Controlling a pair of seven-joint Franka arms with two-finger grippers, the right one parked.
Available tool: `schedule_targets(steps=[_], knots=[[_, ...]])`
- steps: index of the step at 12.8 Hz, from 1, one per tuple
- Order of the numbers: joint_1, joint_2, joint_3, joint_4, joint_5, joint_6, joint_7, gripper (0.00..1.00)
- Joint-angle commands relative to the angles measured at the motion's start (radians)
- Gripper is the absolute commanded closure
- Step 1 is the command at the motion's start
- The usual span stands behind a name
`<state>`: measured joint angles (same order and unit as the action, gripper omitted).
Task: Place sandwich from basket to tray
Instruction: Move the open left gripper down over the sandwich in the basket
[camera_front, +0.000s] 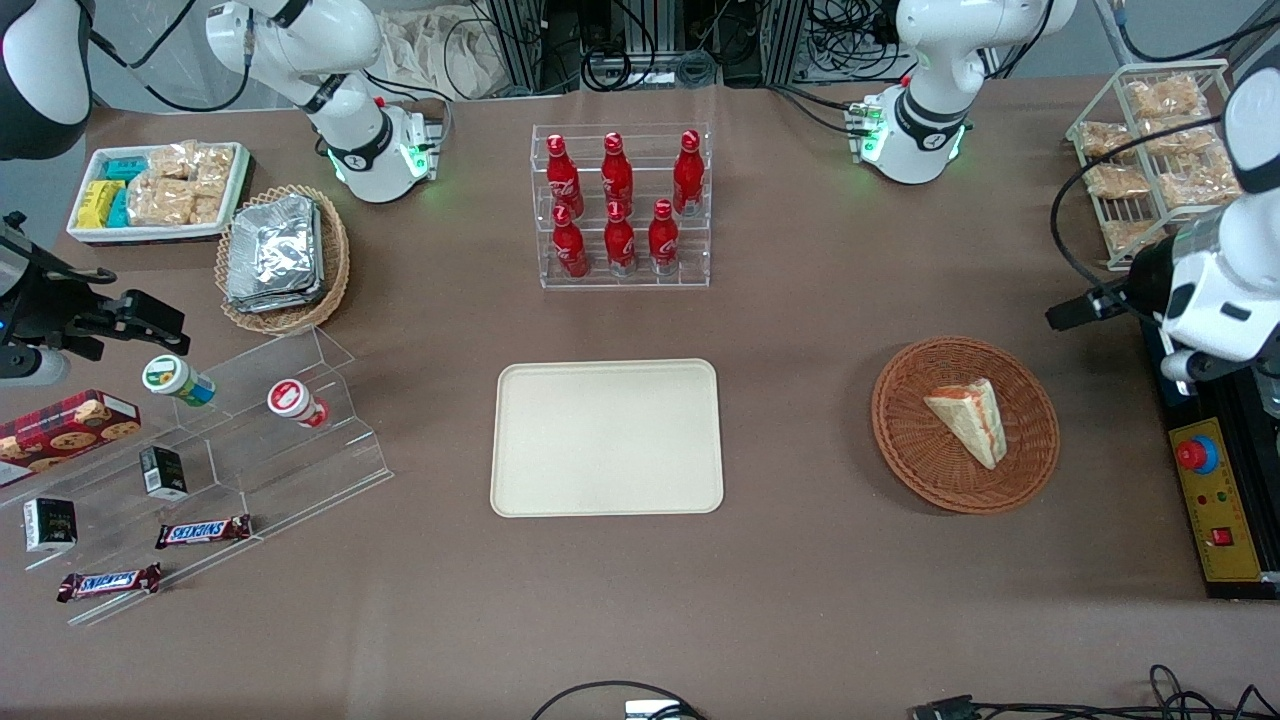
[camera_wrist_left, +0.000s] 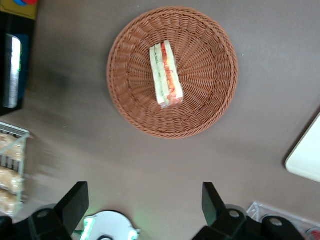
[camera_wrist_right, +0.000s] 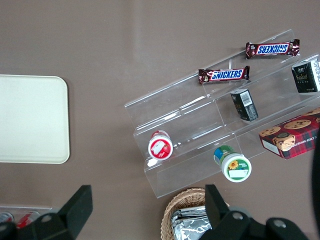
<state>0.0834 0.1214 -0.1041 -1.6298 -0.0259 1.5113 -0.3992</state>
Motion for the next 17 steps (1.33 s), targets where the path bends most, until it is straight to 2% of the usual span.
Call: schedule_targets(steps=[1,5,8,12,17], knots=[[0.013,0.069,-0.011,-0.001,-0.022,0.044,-0.044,0.0],[0.038,0.161,0.004,-0.06,-0.029,0.182,-0.046,0.0],[0.077,0.253,0.006,-0.071,-0.107,0.246,-0.05,0.0],[0.079,0.369,0.007,-0.074,-0.114,0.345,-0.05,0.0],[0.079,0.429,0.006,-0.125,-0.117,0.469,-0.052,0.0]])
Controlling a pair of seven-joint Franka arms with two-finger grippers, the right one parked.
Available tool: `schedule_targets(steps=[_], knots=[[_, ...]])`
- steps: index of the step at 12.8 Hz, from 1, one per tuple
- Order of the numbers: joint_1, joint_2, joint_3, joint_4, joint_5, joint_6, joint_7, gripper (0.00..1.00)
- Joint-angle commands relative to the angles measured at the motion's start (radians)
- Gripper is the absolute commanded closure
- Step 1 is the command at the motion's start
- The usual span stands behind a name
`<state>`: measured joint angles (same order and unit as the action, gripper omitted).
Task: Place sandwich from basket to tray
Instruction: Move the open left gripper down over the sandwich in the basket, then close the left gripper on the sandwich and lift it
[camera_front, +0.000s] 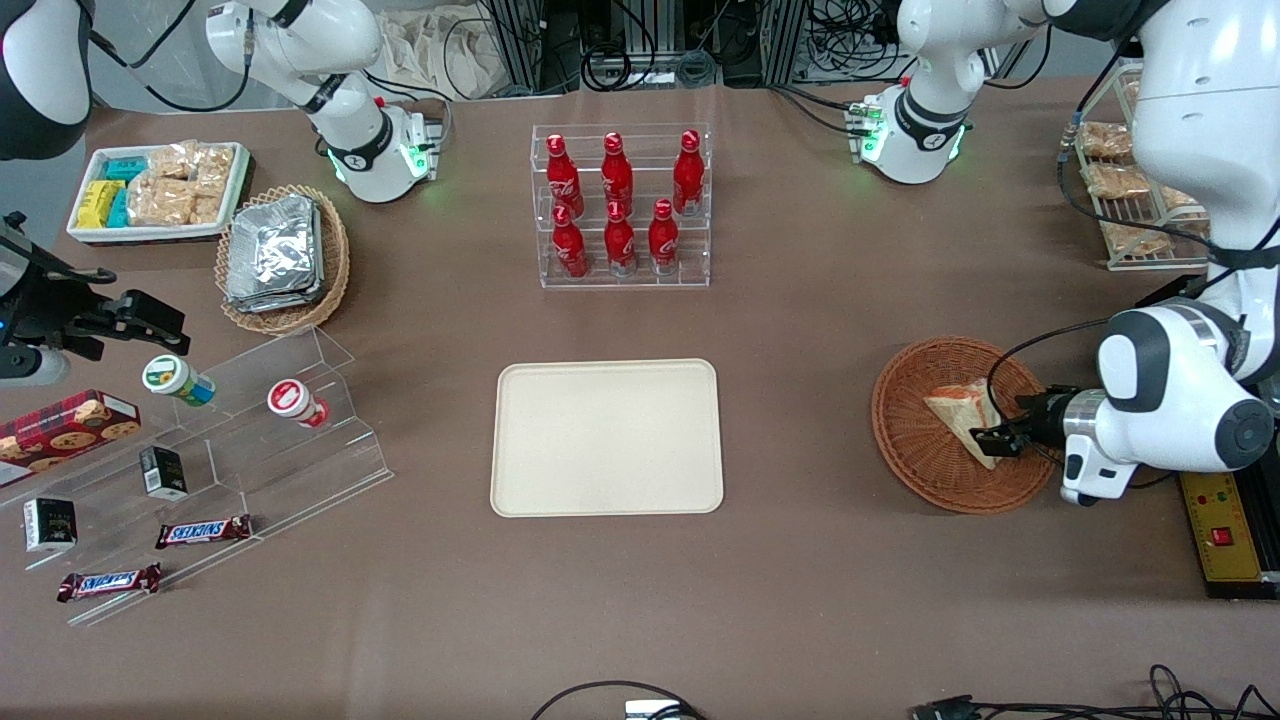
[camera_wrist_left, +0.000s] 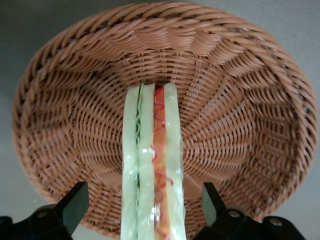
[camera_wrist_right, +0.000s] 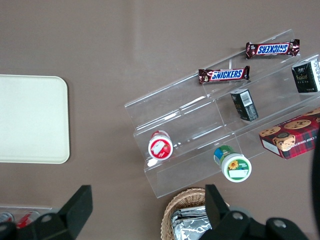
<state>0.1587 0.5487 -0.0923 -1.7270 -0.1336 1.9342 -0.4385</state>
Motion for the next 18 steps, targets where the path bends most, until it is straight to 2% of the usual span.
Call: schedule_targets(steps=[1,4,5,6,7,8,9,10,14,18], knots=[[0.002,0.01,-0.006,-0.037,-0.011,0.055,-0.012,0.0],[0.004,0.036,-0.006,-0.039,-0.011,0.063,-0.012,0.0],[0.004,0.037,-0.007,-0.042,-0.011,0.072,-0.012,0.05],[0.004,0.037,-0.007,-0.042,-0.012,0.071,-0.012,0.27],[0.002,0.036,-0.007,-0.039,-0.012,0.071,-0.014,0.55],[0.002,0.034,-0.009,-0.039,-0.012,0.071,-0.017,0.76],[0.002,0.028,-0.01,-0.037,-0.012,0.066,-0.019,0.88],[0.001,0.017,-0.013,-0.036,-0.012,0.057,-0.02,0.94],[-0.01,-0.108,-0.081,0.015,-0.006,-0.078,-0.037,0.96],[-0.04,-0.104,-0.233,0.214,0.023,-0.182,-0.006,0.93]])
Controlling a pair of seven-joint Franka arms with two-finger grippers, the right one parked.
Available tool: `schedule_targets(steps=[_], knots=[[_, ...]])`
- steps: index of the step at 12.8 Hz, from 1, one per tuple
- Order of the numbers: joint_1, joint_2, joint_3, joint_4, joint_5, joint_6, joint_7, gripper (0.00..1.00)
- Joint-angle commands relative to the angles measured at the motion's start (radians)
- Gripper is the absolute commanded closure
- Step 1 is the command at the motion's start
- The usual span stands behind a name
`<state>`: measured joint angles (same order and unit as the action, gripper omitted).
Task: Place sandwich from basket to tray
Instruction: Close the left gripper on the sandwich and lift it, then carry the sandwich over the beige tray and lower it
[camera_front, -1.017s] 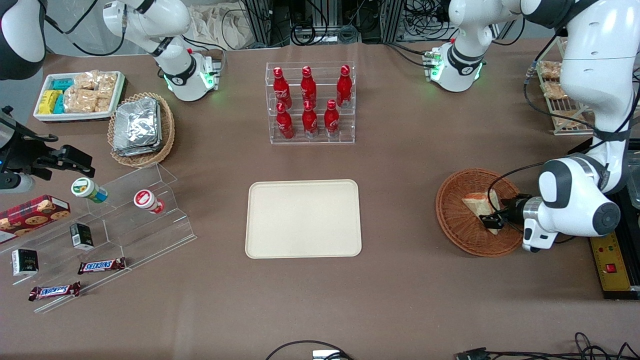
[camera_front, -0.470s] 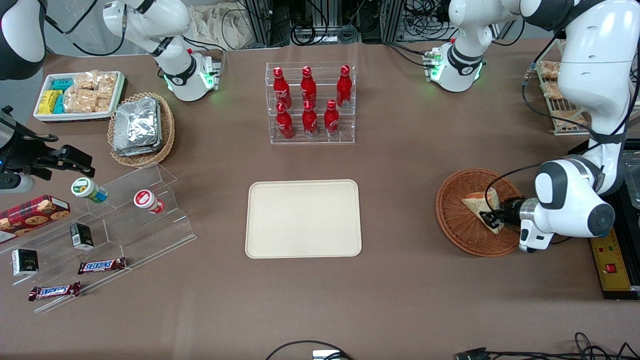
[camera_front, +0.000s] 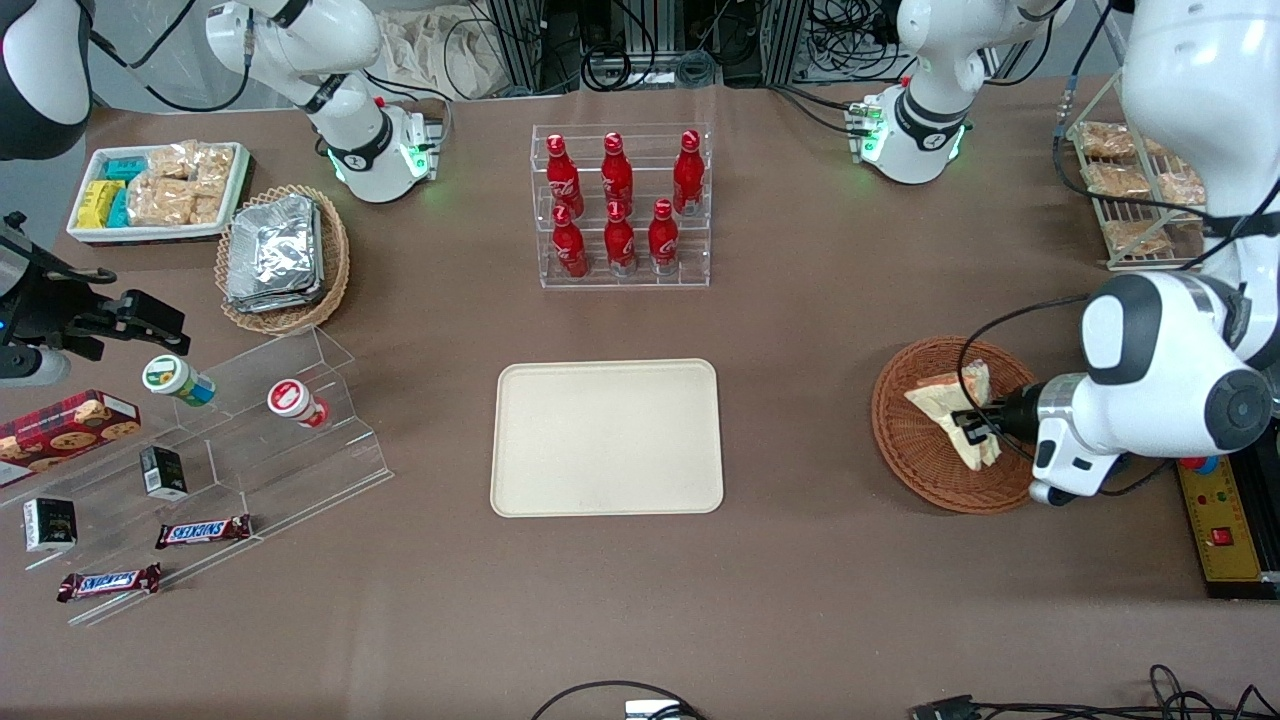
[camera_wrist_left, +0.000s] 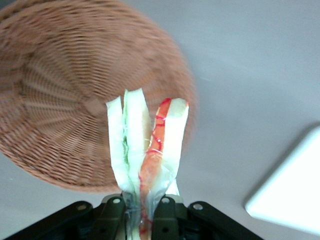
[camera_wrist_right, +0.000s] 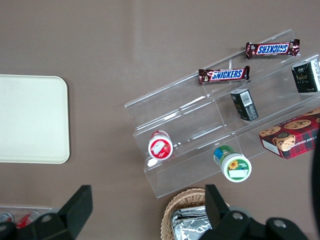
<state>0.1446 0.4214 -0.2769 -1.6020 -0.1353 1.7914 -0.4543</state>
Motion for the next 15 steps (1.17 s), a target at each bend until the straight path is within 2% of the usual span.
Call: schedule_targets(steps=[1,3,7,14,15], knots=[[-0.072,0.042,-0.059,0.124,0.057,-0.038,0.011,0.91],[-0.187,0.101,-0.059,0.21,0.12,-0.038,0.008,0.89],[-0.331,0.25,-0.065,0.326,0.109,0.02,-0.001,0.89],[-0.457,0.433,-0.064,0.326,0.111,0.224,0.0,0.89],[-0.473,0.45,-0.064,0.324,0.111,0.239,0.0,0.87]])
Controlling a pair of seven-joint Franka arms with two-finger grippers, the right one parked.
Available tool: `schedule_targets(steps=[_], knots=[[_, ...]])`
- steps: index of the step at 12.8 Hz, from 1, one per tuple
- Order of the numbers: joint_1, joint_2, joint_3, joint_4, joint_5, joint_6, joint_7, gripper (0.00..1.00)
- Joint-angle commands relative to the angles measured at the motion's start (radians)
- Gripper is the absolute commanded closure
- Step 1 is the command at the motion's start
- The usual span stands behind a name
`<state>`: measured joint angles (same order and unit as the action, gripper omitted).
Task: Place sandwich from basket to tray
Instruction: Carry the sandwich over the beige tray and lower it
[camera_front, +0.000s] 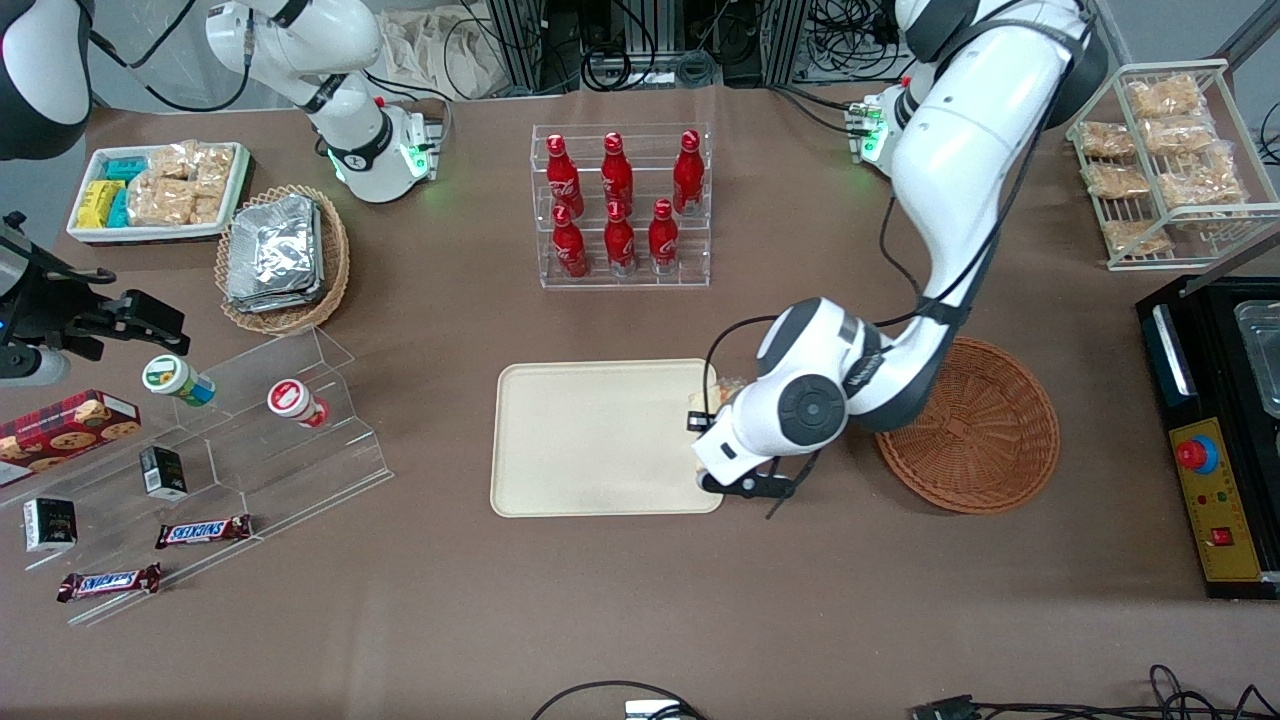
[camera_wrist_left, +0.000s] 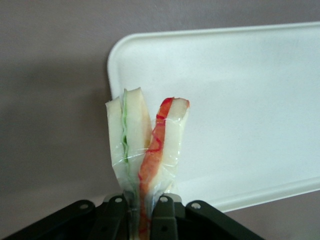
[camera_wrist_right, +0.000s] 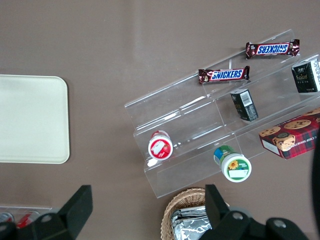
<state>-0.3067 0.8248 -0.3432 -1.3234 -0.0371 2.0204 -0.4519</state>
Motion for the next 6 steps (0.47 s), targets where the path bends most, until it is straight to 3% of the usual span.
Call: schedule_targets(steps=[1,2,3,4,5,6], knots=[[-0.032,0.057,0.003,0.046,0.016,0.02,-0.001,0.84],[-0.032,0.065,0.003,0.044,0.016,0.021,0.002,0.79],[-0.032,0.066,0.003,0.041,0.019,0.021,0.002,0.67],[-0.031,0.066,0.003,0.04,0.022,0.021,0.005,0.15],[-0.034,0.062,0.003,0.038,0.026,0.021,0.004,0.0],[-0.031,0.059,0.004,0.041,0.025,0.023,0.008,0.0]])
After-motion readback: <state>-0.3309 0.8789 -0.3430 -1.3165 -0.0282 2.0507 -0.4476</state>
